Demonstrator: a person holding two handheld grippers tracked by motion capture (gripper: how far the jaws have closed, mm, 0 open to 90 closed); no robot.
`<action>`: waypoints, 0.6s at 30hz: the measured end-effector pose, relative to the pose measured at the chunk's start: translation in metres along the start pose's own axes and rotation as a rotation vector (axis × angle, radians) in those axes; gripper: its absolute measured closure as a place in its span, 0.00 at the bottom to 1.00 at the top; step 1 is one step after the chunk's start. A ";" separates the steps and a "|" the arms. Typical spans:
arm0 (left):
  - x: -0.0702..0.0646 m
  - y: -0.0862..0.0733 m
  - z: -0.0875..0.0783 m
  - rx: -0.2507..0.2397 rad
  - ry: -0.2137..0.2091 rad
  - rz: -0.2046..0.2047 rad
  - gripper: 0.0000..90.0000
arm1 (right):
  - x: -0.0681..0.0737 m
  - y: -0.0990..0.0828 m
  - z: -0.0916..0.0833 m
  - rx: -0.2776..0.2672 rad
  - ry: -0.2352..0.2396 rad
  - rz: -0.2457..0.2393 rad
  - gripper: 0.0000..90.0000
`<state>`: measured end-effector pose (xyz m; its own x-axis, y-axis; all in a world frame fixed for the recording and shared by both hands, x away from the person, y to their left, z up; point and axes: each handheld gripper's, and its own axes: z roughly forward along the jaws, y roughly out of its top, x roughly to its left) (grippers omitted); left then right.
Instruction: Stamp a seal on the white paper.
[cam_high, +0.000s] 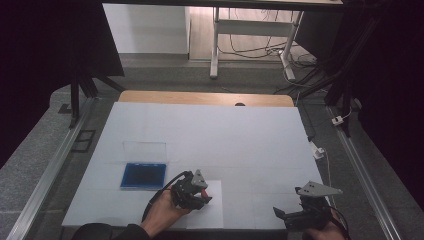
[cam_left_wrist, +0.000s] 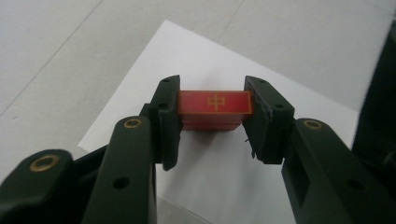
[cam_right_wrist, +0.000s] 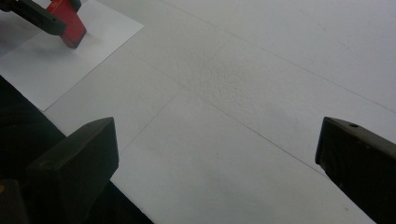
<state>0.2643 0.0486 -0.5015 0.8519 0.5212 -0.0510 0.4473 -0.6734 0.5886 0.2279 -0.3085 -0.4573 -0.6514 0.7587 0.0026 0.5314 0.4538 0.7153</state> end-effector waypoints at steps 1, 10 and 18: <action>-0.001 0.000 -0.001 -0.003 0.004 0.004 0.65 | 0.000 0.000 0.000 0.000 0.000 0.000 0.00; 0.000 0.001 -0.012 -0.033 0.005 0.000 0.65 | 0.000 0.000 0.000 -0.001 0.000 0.001 0.00; 0.003 0.000 -0.021 -0.056 -0.002 -0.008 0.65 | 0.000 0.000 0.000 -0.002 0.002 0.001 0.00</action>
<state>0.2611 0.0612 -0.4842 0.8488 0.5255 -0.0581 0.4387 -0.6387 0.6322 0.2279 -0.3088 -0.4572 -0.6519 0.7583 0.0042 0.5310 0.4526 0.7164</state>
